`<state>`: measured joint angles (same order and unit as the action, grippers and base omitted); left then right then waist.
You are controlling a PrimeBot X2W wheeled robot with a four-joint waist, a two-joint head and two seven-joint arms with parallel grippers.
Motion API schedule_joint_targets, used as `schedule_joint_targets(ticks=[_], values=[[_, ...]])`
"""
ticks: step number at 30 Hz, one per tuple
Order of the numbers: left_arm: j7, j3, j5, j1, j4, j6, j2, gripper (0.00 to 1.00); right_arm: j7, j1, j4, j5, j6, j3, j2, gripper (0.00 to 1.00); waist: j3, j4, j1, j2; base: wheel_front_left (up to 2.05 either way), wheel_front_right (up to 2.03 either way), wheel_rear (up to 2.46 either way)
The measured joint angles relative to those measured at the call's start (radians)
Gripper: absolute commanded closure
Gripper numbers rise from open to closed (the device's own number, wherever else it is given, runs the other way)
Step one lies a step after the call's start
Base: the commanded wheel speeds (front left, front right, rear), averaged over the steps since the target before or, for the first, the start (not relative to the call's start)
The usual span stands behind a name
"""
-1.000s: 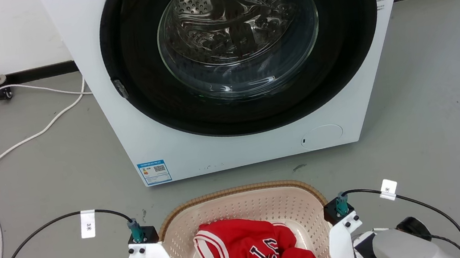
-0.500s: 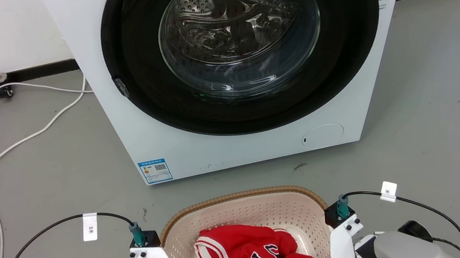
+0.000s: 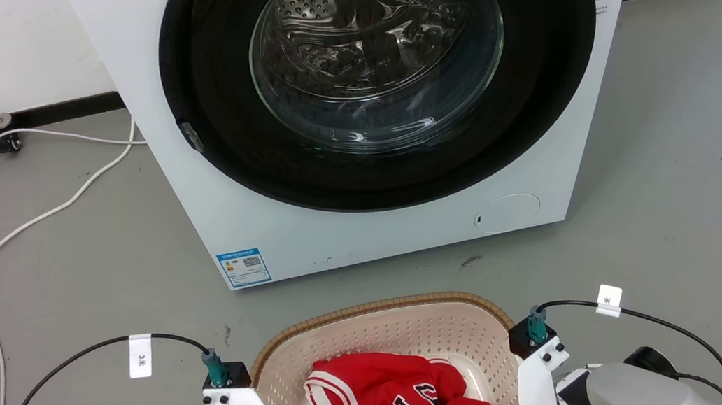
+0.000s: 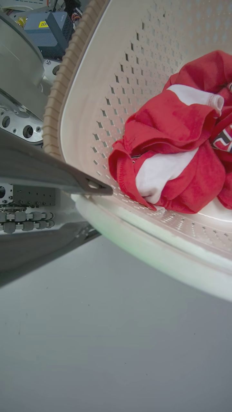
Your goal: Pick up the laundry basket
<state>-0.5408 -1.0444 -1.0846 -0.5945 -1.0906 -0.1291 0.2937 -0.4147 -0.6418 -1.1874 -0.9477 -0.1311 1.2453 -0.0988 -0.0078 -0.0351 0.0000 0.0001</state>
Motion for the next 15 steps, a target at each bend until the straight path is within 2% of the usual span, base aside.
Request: schedule_joint_targets(ticks=[15], values=[[0.016,-0.048,-0.04,-0.01,-0.007,0.0,0.002,1.0,0.001,-0.005,-0.002,-0.021,0.0,0.023,-0.001,1.0,0.005,-0.002,0.0001,0.0,0.0,0.0,0.0]])
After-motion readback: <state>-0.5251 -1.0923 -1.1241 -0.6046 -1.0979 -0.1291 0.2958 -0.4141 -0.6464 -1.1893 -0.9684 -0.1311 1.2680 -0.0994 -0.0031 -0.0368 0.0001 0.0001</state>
